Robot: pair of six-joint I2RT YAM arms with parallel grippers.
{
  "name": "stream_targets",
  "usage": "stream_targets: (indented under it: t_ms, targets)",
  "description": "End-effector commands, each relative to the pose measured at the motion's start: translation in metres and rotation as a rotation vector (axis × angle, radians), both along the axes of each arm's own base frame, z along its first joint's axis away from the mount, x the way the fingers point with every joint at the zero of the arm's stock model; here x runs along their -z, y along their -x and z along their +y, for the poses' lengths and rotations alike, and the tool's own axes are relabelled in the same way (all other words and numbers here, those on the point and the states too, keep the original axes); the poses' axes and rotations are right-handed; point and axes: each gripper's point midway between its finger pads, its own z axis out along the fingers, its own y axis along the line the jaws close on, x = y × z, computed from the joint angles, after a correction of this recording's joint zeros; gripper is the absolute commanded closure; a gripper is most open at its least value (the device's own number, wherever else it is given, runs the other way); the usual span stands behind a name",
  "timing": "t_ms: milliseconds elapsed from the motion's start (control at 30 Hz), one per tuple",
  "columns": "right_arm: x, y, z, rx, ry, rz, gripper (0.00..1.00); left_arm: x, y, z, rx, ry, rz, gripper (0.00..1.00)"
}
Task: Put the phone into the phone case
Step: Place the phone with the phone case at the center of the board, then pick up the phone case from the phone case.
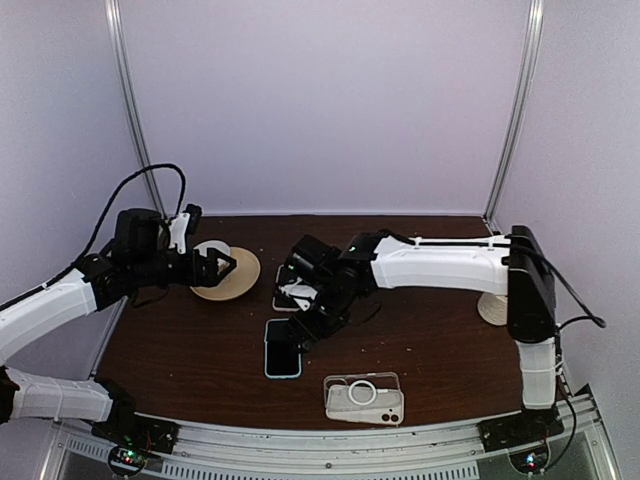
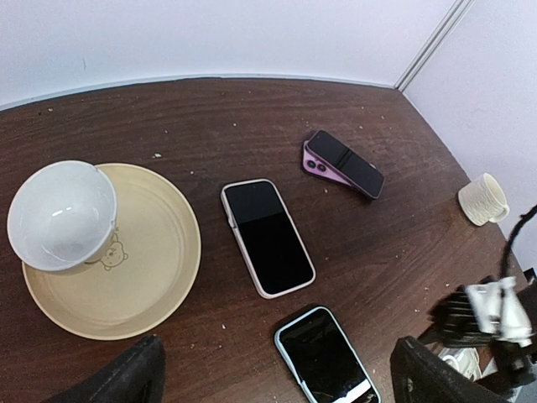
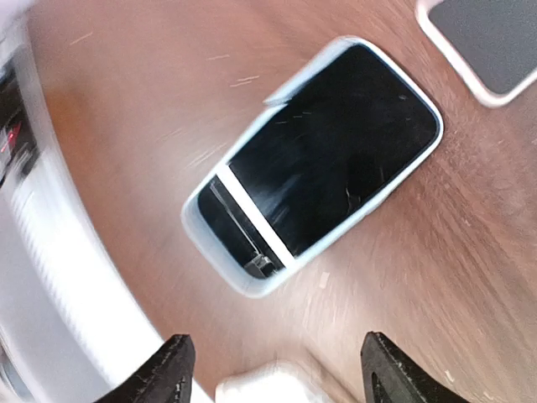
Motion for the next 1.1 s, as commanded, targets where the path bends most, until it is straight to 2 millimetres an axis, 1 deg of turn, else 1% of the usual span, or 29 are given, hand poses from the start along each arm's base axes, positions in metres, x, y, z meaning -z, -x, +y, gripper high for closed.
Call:
stream_targets:
  t_ms: [0, 100, 167, 367, 433, 500, 600, 800, 933, 1067]
  targets:
    - [-0.030, 0.050, -0.044, -0.393, -0.009, -0.005, 0.27, -0.009, -0.003, -0.003, 0.022, 0.025, -0.045, 0.02]
    - [-0.018, 0.073, -0.070, -0.540, 0.080, 0.042, 0.28, -0.010, -0.001, -0.007, 0.057, 0.021, -0.055, 0.03]
    - [-0.011, 0.076, -0.076, -0.593, 0.130, 0.041, 0.29, -0.010, 0.000, -0.010, 0.072, 0.024, -0.059, 0.02]
    - [0.015, 0.068, -0.081, -0.638, 0.200, 0.002, 0.30, -0.005, -0.002, -0.012, 0.084, 0.021, -0.045, 0.03]
    - [0.025, 0.066, -0.085, -0.636, 0.233, 0.012, 0.31, -0.003, -0.002, -0.013, 0.085, 0.019, -0.039, 0.03]
    - [0.033, 0.068, -0.089, -0.637, 0.254, 0.029, 0.35, -0.003, -0.002, -0.013, 0.087, 0.022, -0.041, 0.02]
    - [0.038, 0.068, -0.091, -0.635, 0.261, 0.031, 0.41, -0.002, -0.002, -0.013, 0.088, 0.020, -0.036, 0.02]
    - [0.045, 0.059, -0.091, -0.622, 0.284, -0.011, 0.52, 0.001, -0.003, -0.014, 0.088, 0.017, -0.028, 0.02]
    - [0.050, 0.057, -0.095, -0.631, 0.317, -0.002, 0.53, 0.002, -0.004, -0.014, 0.088, 0.016, -0.030, 0.03]
    - [0.052, 0.054, -0.094, -0.635, 0.321, -0.013, 0.54, 0.004, -0.005, -0.015, 0.090, 0.015, -0.023, 0.03]
